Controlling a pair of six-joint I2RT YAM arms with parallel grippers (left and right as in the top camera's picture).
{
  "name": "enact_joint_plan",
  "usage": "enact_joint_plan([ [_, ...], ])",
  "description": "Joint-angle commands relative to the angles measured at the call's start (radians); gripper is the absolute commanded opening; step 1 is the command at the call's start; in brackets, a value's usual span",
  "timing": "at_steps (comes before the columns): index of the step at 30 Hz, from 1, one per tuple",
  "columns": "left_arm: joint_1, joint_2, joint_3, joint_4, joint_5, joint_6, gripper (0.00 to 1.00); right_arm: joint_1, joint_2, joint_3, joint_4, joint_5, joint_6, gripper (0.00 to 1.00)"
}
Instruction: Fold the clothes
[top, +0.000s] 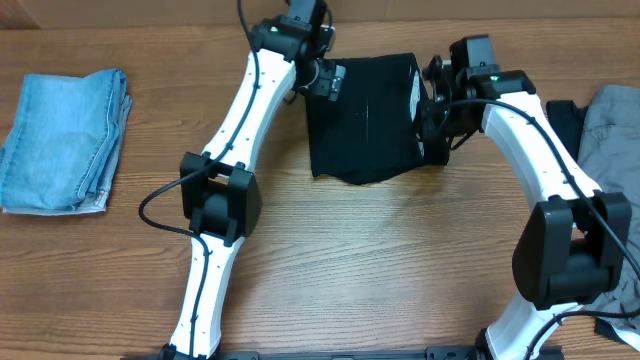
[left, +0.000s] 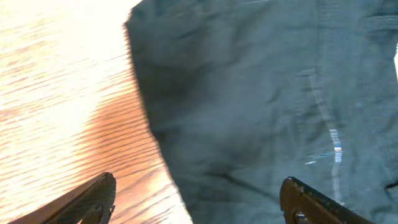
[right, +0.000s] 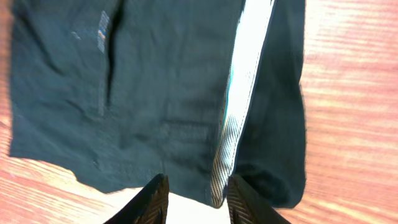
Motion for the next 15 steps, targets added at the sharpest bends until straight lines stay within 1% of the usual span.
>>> enact_joint_plan([
  [1,0.038,-0.031,0.017,-0.03,-0.013,-0.023,0.88,-0.002,0.017,-0.042,0.0,0.018,0.005,0.35],
  [3,0.046,-0.031,0.017,-0.048,-0.013,-0.023,0.89,-0.002,0.017,-0.055,-0.001,0.037,0.022,0.37],
  [4,0.046,-0.031,0.017,-0.055,-0.014,-0.022,0.89,-0.003,0.018,-0.058,-0.002,0.055,0.041,0.4],
  [6,0.048,-0.031,0.017,-0.064,-0.014,-0.022,0.89,-0.003,0.019,-0.059,-0.011,0.066,0.078,0.51],
  [8,0.048,-0.031,0.017,-0.067,-0.014,-0.023,0.9,-0.003,0.02,-0.06,-0.023,0.062,0.119,0.52],
  [12,0.05,-0.031,0.017,-0.068,-0.014,-0.022,0.91,-0.003,0.022,-0.06,-0.027,0.027,0.137,0.53],
  [15,0.05,-0.031,0.017,-0.068,-0.014,-0.022,0.92,-0.003,0.023,-0.06,-0.046,0.023,0.21,0.53],
])
